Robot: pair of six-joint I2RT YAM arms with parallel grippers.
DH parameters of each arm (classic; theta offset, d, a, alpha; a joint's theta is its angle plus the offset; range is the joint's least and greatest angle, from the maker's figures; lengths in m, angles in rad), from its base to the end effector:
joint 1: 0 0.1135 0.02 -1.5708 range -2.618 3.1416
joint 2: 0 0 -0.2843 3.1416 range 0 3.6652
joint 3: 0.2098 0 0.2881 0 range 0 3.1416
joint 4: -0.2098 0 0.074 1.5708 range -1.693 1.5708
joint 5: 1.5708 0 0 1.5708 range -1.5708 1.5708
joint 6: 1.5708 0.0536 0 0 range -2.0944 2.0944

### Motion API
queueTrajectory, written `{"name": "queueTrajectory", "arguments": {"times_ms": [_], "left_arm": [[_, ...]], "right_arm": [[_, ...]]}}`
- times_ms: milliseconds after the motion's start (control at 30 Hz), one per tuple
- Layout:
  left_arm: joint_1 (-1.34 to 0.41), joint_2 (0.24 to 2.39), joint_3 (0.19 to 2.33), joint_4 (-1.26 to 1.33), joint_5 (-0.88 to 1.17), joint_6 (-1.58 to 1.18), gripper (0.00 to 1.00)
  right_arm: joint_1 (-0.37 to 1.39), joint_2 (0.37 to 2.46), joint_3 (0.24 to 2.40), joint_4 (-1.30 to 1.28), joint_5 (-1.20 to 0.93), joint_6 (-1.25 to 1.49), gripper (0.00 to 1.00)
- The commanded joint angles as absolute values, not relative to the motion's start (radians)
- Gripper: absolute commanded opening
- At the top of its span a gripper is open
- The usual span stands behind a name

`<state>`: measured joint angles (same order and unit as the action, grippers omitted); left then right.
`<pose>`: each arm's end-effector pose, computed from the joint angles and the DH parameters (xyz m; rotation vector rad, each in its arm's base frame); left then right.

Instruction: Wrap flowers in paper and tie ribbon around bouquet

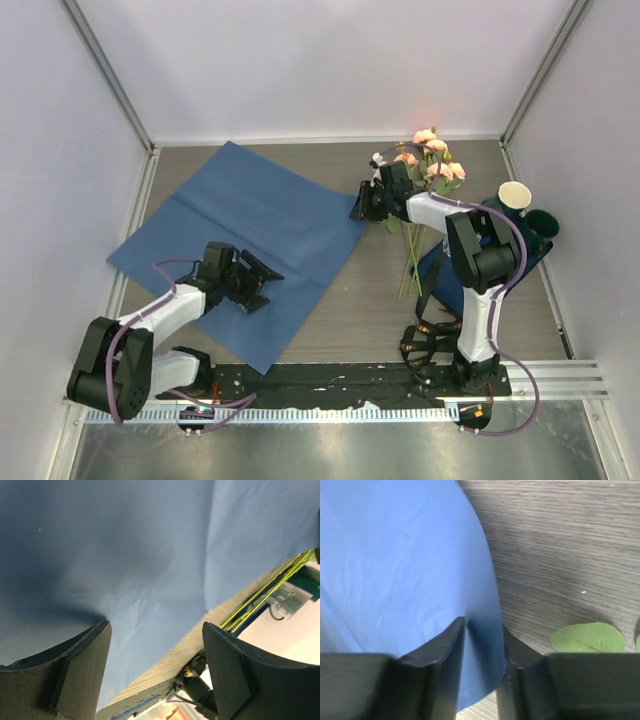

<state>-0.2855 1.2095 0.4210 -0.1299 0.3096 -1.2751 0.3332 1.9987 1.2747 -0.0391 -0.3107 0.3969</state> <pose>0.2224 -0.0823 0.1225 -1.1701 2.4723 -0.9529 0.4475 0.1722 0.1440 -0.0840 2.4013 0.7165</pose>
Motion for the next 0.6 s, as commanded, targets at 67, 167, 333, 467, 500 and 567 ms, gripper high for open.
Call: {"name": "queueTrajectory", "arguments": {"times_ms": [67,167,333,467,500,567], "left_arm": [[-0.317,1.054,0.520,-0.251,0.267,-1.090,0.87],[-0.337,1.000,0.609,-0.293,0.267,-0.994,0.94],[-0.411,1.060,0.719,-0.319,0.339,-0.907,0.95],[-0.491,1.124,0.770,-0.287,0.341,-0.891,0.91],[-0.505,1.134,0.778,-0.281,0.357,-0.891,0.91],[-0.512,1.149,0.787,-0.267,0.373,-0.891,0.90]], "right_arm": [[0.328,1.896,1.425,-0.369,0.039,0.311,0.63],[0.295,1.780,1.387,-0.449,0.207,0.322,0.72],[0.221,1.703,1.254,-0.440,0.216,0.263,0.63],[0.219,1.697,1.195,-0.394,0.126,0.239,0.44],[0.221,1.700,1.178,-0.381,0.123,0.236,0.44],[0.219,1.703,1.157,-0.339,0.083,0.216,0.45]]}}
